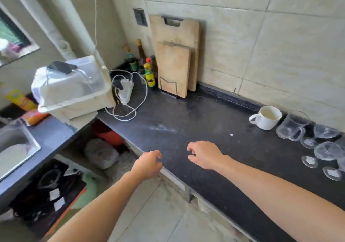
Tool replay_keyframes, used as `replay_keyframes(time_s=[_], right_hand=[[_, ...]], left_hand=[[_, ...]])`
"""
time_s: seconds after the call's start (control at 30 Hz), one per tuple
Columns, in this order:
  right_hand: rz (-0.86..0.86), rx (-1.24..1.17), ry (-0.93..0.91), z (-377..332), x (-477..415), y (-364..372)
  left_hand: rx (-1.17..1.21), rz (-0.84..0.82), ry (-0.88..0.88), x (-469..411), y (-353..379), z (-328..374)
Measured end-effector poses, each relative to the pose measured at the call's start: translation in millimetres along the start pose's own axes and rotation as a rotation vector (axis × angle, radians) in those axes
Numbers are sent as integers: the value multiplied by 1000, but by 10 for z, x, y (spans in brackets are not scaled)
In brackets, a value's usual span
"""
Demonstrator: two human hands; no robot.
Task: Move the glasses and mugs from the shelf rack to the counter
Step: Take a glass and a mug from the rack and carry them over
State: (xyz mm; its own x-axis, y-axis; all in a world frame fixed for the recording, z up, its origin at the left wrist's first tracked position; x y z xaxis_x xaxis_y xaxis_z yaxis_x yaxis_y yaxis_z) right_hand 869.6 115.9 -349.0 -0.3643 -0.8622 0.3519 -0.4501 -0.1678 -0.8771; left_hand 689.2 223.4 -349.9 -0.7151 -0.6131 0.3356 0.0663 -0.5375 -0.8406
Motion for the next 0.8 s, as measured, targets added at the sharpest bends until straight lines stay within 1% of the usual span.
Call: replay_keyframes(time_s=[0.2,0.43,0.6,0.8], right_hand=[[-40,108,-223,-1823,146,522],[-24,204,-550,-4034,356,895],[-42,276,-790,-5344,505,1229],[-102,334,-986,-6681,563,1744]], left_hand=[[-3,77,-106,1306,-441,-1339],[90,318,-370,2973,-1066,-2787],[209,452,-563,3914,-1153,-3551],[247,543,-760,4718,-1280,-4371]])
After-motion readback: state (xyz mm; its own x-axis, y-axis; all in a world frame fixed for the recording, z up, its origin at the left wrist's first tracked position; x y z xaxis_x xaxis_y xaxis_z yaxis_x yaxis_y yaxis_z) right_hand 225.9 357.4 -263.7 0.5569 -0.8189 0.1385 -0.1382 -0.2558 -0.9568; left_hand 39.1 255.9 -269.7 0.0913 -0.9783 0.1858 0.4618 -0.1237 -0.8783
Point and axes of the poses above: each hand's wrist, its own x-axis away from the middle knuckle, its own y-axis out of the palm, z = x × y, the point moved 5 cm from there along -x, towards the middle knuckle, and after that the axes turned 8 degrees about y, right-handed, at the moved point
